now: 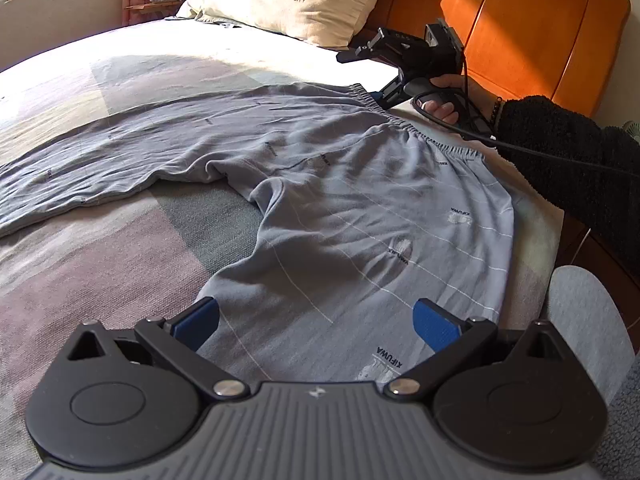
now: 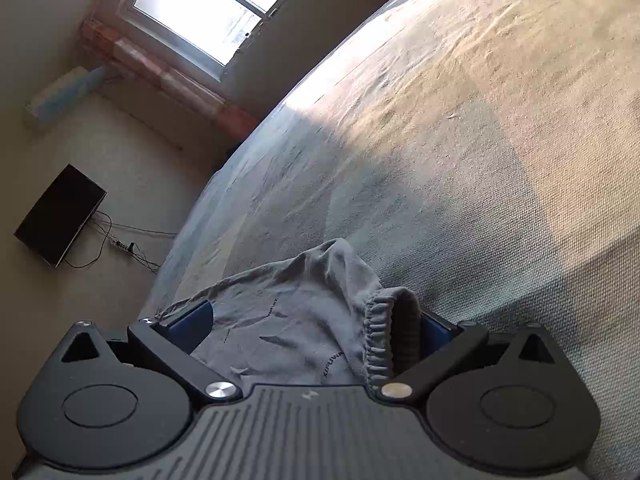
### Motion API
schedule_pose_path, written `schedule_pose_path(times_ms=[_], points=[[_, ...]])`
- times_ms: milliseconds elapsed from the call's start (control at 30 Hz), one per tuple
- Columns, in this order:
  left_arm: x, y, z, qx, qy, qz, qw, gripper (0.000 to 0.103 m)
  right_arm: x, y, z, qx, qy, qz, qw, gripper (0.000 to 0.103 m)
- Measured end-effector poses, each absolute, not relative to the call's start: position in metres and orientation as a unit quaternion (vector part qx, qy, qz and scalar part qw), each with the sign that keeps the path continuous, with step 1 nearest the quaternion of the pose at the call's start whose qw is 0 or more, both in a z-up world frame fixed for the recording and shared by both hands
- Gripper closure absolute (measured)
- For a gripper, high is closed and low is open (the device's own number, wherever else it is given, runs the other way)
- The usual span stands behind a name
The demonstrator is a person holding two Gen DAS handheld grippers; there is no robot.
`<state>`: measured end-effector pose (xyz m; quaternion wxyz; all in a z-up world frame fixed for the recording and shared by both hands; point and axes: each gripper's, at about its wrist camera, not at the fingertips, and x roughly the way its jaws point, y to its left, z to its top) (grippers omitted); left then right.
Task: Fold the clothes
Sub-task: 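Lower the right gripper onto the sweatpants cuff and close on it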
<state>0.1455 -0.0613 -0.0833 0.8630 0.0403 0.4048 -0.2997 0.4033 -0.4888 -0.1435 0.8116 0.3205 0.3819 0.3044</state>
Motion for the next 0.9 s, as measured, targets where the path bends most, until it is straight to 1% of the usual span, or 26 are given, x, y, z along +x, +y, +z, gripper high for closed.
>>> schedule_pose_path(times_ms=[267, 433, 633, 800, 833, 900], points=[[0.146, -0.052, -0.089, 0.028, 0.408, -0.302, 0.861, 0.001, 0.409, -0.491, -0.143, 0.311, 0.4, 0.33, 0.797, 0.0], [0.147, -0.043, -0.091, 0.021, 0.408, -0.297, 0.863, 0.001, 0.392, -0.489, -0.141, 0.29, 0.424, 0.392, 0.763, 0.0], [0.152, -0.044, -0.094, 0.005, 0.408, -0.296, 0.864, 0.001, 0.416, -0.488, -0.142, 0.32, 0.406, 0.372, 0.771, 0.0], [0.149, -0.042, -0.096, 0.005, 0.407, -0.303, 0.862, 0.001, 0.408, -0.486, -0.142, 0.293, 0.408, 0.384, 0.775, 0.0], [0.149, -0.041, -0.096, 0.003, 0.408, -0.303, 0.861, 0.001, 0.403, -0.49, -0.143, 0.293, 0.405, 0.393, 0.772, 0.0], [0.149, -0.036, -0.097, -0.005, 0.407, -0.301, 0.863, 0.001, 0.396, -0.501, -0.146, 0.31, 0.4, 0.401, 0.764, 0.006]])
